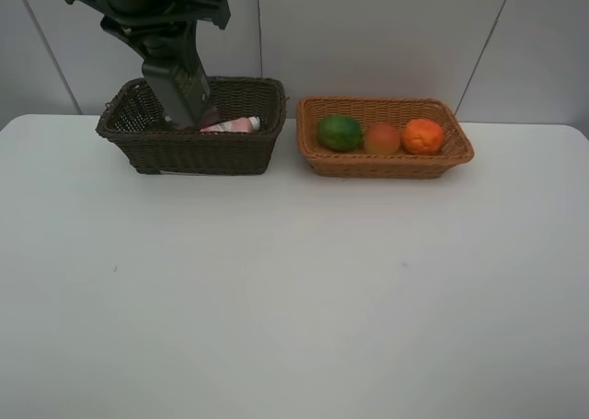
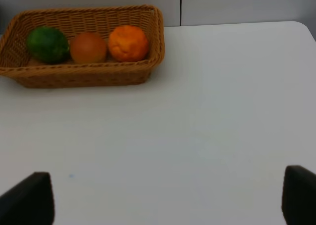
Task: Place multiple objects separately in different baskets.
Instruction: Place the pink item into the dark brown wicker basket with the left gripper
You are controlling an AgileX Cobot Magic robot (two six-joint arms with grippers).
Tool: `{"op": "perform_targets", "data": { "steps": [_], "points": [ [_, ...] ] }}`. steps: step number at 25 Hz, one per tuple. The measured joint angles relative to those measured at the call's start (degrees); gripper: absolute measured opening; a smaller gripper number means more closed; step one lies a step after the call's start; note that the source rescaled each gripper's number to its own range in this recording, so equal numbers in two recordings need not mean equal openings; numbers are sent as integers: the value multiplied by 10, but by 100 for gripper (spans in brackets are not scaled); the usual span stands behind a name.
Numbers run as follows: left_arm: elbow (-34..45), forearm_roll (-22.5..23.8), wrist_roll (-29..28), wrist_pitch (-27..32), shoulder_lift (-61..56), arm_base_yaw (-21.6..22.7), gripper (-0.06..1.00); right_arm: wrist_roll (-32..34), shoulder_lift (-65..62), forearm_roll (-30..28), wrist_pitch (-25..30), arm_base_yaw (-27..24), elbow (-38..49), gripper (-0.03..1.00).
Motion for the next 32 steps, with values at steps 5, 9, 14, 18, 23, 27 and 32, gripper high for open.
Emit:
{"op": "perform_targets", "data": {
  "steps": [5, 9, 14, 18, 23, 27, 32],
  "points": [
    [0, 4, -9, -53, 1, 45, 44, 0, 0, 0, 0, 0, 0, 100],
    [0, 15, -10, -114, 2, 69, 44, 0, 0, 0, 0, 0, 0, 100],
    [-1, 39, -10, -128, 28, 88, 44, 0, 0, 0, 0, 0, 0, 100],
    [-1, 48, -10, -140, 57, 114, 44, 0, 0, 0, 0, 0, 0, 100],
    [-1, 58, -10, -155, 93, 139, 44, 0, 0, 0, 0, 0, 0, 100],
    [-1, 66, -10, -170, 126, 143, 44, 0, 0, 0, 0, 0, 0, 100],
    [1, 66, -10, -198, 148, 143, 44, 0, 0, 0, 0, 0, 0, 100]
  ]
}}
